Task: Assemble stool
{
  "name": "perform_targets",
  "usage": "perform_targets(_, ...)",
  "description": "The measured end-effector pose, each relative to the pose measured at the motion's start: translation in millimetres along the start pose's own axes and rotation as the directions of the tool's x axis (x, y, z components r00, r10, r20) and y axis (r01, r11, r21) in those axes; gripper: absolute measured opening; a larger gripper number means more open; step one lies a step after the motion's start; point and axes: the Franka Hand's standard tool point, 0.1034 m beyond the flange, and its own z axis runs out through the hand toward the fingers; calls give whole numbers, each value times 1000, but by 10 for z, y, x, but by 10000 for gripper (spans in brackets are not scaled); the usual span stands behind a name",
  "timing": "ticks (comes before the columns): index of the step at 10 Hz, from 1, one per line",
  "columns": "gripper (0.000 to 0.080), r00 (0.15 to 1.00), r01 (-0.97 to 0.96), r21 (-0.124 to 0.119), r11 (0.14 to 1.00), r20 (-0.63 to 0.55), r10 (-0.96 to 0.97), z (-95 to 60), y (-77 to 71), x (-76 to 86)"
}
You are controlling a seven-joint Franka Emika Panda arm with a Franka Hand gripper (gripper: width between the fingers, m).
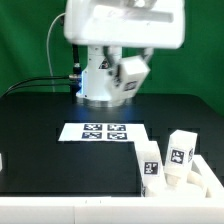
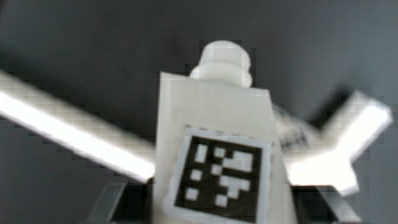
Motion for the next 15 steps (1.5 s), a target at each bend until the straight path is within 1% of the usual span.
perform_targets(1,321,996,-29,-11,1000,-82,28,-41,11,137)
perform_targets(2,321,994,-32,-24,999,-103,29,-56,39,163)
perform_targets(3,321,987,-23,-60,998,-163,13,-69,120,177)
perform_targets(4,321,981,-24,-87,996,-196,6,-58,173,134)
perform_targets(5,321,969,-18,-131,991,-246,-15,-69,258,97)
perform_targets(6,321,964,-63,-133,989,-264,26,-28,215,121)
perform_targets(7,321,957,-80,-143,987,-288,36,87,44,264)
perform_targets(8,321,947,-49,-191,980,-321,-15,241,-118,435)
perform_targets(9,321,946,-11,-220,975,-317,-61,397,-261,522)
perform_targets(10,321,948,21,-239,971,-304,-95,487,-388,604)
perform_targets(11,321,944,44,-268,962,-304,-128,483,-400,604)
perform_targets(13,321,946,38,-269,962,-299,-121,489,-379,581)
perform_targets(14,321,944,39,-275,961,-305,-126,504,-380,583)
perform_targets(15,321,940,44,-288,957,-311,-136,559,-386,583)
